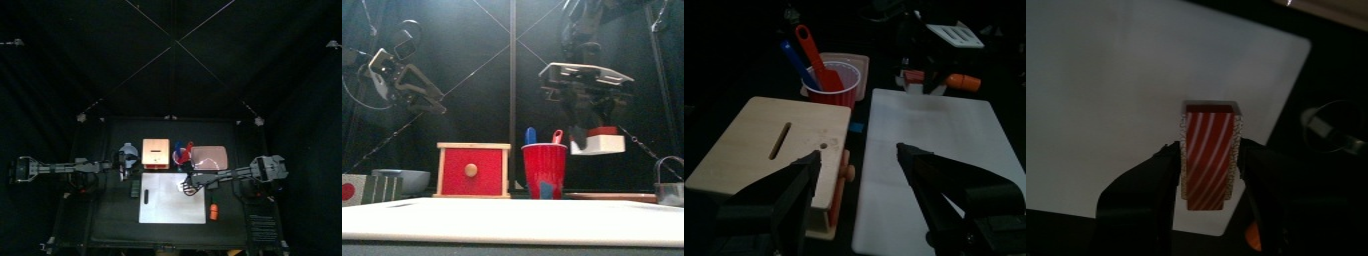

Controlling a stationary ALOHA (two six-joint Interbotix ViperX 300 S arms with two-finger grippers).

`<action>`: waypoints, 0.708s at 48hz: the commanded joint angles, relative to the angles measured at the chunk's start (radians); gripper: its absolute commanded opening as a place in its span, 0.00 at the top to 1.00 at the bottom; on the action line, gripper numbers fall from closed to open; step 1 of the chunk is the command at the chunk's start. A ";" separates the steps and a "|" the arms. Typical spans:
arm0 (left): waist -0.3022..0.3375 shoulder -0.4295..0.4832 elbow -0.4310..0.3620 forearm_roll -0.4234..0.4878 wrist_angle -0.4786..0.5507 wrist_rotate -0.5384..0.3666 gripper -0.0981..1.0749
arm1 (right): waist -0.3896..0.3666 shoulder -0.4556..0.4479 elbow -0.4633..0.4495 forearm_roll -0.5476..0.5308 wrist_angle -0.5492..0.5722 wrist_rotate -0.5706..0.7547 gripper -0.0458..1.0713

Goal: Place salmon sushi on plate

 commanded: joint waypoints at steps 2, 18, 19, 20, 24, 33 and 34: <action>-0.003 0.000 -0.041 -0.002 -0.009 -0.002 0.11 | -0.058 -0.137 0.092 -0.018 -0.029 -0.002 0.34; -0.005 0.002 -0.054 -0.011 -0.012 0.002 0.11 | -0.282 -0.339 0.359 -0.055 -0.213 -0.064 0.34; -0.003 0.002 -0.055 -0.011 -0.012 0.002 0.11 | -0.299 -0.350 0.371 -0.054 -0.216 -0.084 0.34; -0.002 0.002 -0.055 -0.011 -0.012 0.002 0.11 | -0.316 -0.359 0.380 -0.049 -0.216 -0.107 0.34; 0.000 0.002 -0.057 -0.011 -0.012 0.002 0.11 | -0.393 -0.382 0.411 -0.011 -0.207 -0.195 0.34; 0.003 0.002 -0.058 -0.012 -0.012 -0.002 0.11 | -0.594 -0.403 0.440 0.089 -0.199 -0.434 0.34; 0.003 0.002 -0.058 -0.012 -0.012 -0.002 0.11 | -0.612 -0.403 0.442 0.097 -0.199 -0.457 0.34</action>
